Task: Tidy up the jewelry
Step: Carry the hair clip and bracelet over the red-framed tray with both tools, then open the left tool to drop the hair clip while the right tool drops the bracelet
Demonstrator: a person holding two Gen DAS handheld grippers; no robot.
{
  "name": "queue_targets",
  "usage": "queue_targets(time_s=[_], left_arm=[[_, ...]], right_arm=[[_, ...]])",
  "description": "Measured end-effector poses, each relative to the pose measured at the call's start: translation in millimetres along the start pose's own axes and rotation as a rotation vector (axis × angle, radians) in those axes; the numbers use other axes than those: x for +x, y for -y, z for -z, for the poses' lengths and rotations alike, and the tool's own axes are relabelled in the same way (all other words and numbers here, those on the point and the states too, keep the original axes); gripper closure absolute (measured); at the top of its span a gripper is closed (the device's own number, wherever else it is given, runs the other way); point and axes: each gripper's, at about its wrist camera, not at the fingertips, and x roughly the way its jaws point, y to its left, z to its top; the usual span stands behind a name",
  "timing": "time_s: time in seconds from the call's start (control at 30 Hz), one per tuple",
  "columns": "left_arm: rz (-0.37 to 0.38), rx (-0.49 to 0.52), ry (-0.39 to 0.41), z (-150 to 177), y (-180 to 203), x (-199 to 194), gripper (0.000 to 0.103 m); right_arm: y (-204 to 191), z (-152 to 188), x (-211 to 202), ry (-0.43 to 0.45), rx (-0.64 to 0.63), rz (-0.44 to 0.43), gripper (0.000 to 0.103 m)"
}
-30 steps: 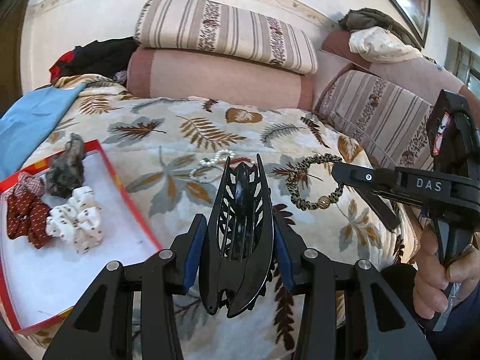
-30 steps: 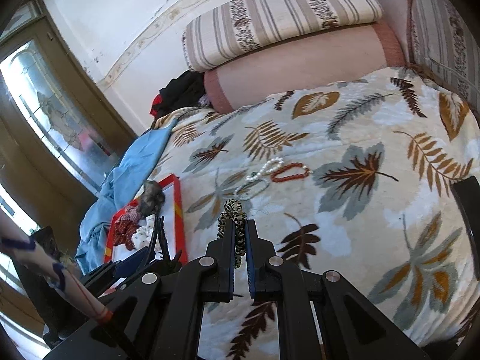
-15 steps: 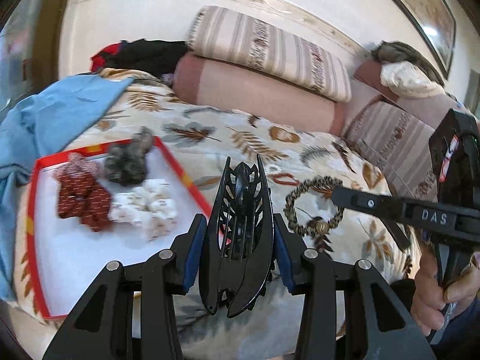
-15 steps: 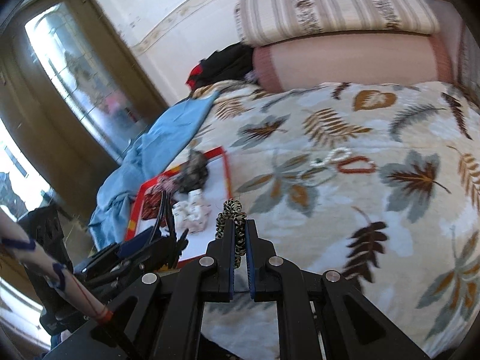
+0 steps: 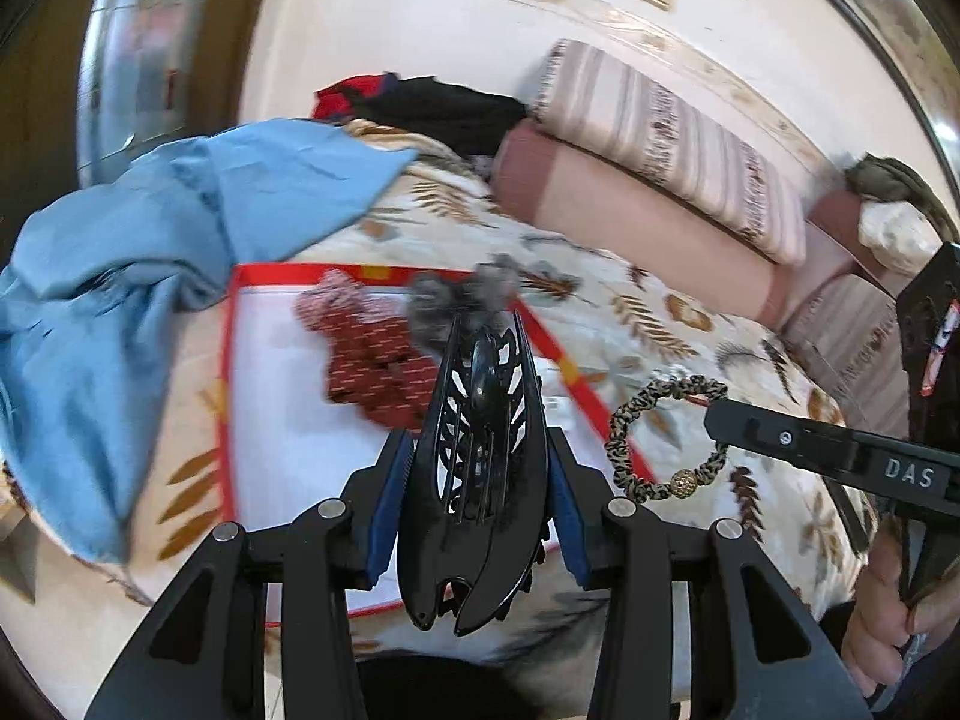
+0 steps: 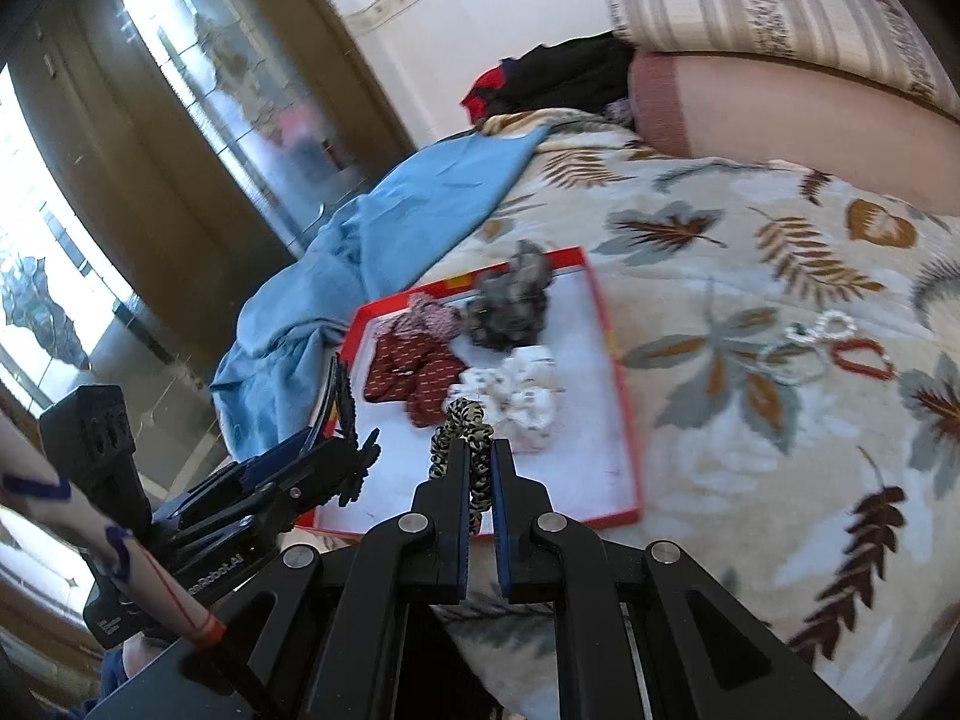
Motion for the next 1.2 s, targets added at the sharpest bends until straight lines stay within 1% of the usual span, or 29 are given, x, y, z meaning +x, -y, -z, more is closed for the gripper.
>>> queue_targets(time_s=[0.23,0.5,0.77,1.2], left_arm=[[-0.04,-0.04,-0.006,4.3,-22.7,2.2,0.061],[-0.065,-0.062,-0.027,10.1,-34.7,11.7,0.061],[-0.082,-0.082,-0.05,13.5,-44.0,22.6,0.061],[-0.099,-0.088,-0.081,17.7,-48.8,36.4,0.061]], right_arm=[[-21.0,-1.5,32.2,-0.045,-0.029,-0.019,0.096],[-29.5,6.1,61.8,-0.09,-0.048,-0.011,0.096],[-26.9,13.2,83.4,-0.126,-0.049,0.003,0.096],[-17.9,19.1,96.3,-0.157,-0.035,0.022,0.095]])
